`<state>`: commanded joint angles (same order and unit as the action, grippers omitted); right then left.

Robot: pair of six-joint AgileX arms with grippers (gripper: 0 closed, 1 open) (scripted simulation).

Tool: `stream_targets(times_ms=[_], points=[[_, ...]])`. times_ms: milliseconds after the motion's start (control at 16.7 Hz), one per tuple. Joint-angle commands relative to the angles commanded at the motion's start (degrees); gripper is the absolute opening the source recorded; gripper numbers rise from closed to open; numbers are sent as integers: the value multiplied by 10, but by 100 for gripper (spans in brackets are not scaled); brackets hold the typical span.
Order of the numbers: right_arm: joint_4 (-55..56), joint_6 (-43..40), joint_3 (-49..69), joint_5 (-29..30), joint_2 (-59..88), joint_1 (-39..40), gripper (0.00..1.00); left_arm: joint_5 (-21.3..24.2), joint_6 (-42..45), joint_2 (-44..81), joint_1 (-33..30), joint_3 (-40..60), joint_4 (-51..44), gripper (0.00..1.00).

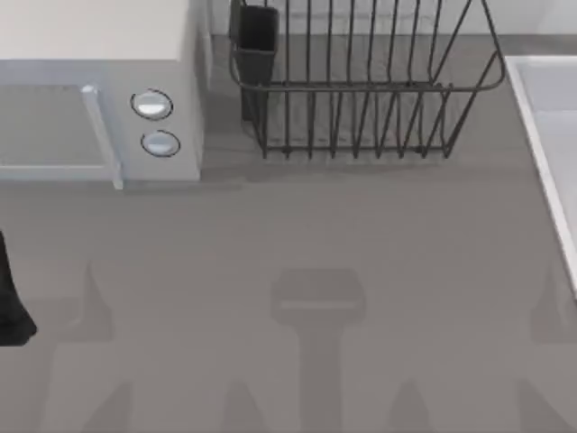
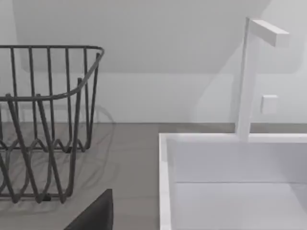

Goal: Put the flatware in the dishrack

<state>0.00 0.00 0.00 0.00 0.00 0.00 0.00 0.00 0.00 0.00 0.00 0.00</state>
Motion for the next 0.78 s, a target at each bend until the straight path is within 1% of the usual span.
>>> stream_targets(times_ms=[180,360,540,780], points=[[-6,-7,6,0,7,-2,100,0,0,0,0,0,0,100],[-52,-62,47,0,61,-21,100,0,0,0,0,0,0,100],[-131,-171,116,2,165,-52,100,0,0,0,0,0,0,100],[-269,-382,228,5,354,-103,100,0,0,0,0,0,0,100]])
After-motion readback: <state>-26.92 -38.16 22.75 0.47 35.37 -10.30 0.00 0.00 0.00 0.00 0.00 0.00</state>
